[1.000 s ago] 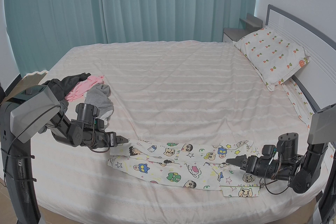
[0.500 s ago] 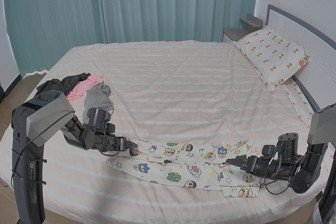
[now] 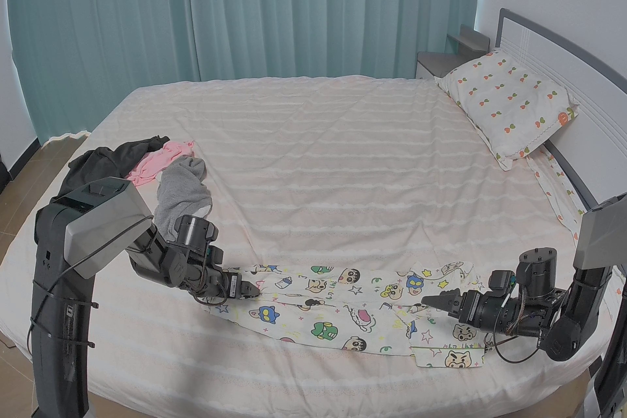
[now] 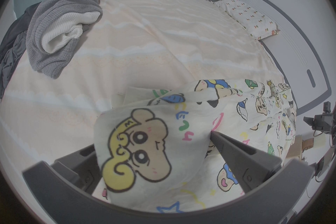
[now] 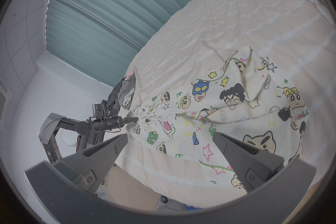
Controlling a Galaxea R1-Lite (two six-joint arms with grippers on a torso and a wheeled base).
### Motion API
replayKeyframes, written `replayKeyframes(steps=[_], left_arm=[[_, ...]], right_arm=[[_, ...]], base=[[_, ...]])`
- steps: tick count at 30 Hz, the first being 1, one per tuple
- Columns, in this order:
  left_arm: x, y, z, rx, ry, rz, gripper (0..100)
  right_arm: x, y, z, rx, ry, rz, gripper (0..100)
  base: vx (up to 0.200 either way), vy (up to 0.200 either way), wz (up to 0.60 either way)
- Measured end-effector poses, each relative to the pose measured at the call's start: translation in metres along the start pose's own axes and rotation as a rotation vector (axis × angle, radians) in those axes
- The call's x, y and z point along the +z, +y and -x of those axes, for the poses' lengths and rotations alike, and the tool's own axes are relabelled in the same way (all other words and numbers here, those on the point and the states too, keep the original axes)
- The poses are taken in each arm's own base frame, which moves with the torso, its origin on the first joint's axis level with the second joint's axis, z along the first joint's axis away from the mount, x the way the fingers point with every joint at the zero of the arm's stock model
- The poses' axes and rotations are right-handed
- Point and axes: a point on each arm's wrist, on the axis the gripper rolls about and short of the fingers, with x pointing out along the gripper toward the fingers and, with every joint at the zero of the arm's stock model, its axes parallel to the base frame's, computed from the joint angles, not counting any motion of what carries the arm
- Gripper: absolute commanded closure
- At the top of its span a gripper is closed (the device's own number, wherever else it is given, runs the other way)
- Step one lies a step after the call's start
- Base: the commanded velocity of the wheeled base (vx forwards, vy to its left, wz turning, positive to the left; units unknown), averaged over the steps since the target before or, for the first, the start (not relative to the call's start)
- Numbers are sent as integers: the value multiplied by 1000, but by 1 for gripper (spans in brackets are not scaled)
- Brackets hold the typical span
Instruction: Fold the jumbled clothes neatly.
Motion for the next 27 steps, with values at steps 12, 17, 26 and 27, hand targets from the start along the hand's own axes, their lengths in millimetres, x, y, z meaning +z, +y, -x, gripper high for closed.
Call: replayKeyframes(steps=[12,17,26,27], left_arm=[[-1,0,-1,6,7,22,100],[-3,3,5,11,12,38,100],[2,13,30,24,-14,70,100],[1,15,33,25,-14,74,100]], right_arm=[[0,0,0,-1,0,0,0],[0,0,0,-1,1,0,0],[1,0,1,1,-5,-1,0],[1,0,1,2,-7,0,0]], base=[[0,0,0],[0,0,0],[0,0,0],[0,0,0]])
